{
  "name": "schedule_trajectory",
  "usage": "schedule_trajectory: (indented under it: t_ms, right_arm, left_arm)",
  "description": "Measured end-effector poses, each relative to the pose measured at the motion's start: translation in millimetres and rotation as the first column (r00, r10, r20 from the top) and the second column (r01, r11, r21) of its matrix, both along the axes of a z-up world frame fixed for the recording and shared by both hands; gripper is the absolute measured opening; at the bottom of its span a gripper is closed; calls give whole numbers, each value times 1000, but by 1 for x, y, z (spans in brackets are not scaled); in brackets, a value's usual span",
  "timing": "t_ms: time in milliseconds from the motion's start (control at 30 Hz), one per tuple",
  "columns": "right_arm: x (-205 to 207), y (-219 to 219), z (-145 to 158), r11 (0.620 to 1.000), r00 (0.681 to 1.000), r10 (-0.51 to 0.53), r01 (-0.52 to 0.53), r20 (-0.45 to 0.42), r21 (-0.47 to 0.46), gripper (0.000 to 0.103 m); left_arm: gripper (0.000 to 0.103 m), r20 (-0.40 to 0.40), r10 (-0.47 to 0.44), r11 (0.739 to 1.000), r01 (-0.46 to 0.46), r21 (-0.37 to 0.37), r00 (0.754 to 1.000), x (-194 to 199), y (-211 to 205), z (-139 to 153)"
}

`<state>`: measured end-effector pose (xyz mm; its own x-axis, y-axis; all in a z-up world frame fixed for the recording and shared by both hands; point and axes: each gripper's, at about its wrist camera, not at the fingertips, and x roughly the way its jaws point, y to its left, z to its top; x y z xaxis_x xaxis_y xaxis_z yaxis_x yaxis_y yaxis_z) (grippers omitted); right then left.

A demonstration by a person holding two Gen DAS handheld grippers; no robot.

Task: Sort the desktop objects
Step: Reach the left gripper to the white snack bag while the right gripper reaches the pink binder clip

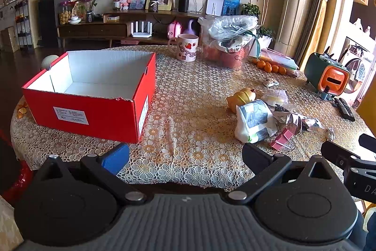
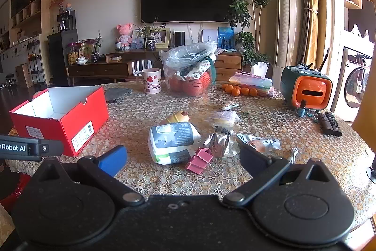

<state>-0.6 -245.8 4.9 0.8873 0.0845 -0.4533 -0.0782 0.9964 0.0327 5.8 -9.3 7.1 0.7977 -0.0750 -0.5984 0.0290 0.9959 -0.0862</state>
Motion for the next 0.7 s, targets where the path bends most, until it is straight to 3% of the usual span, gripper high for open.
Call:
schedule_trajectory:
  t_ms: [167, 500, 700]
  right_arm:
    - [5, -7, -5, 1000, 1000, -20, 20, 7, -4, 102]
    - [20, -20, -22, 999, 1000, -30, 30, 7, -16, 101]
    - [34, -26, -34, 999, 1000, -25, 25, 4, -32, 99]
  left_arm:
    - [103, 39, -56, 997, 53, 54, 998, 6, -15, -4]
    - [103, 37, -137, 991, 137, 3, 990, 34, -40, -15]
    - [103, 73, -169, 985, 166, 47, 983, 53, -59, -20]
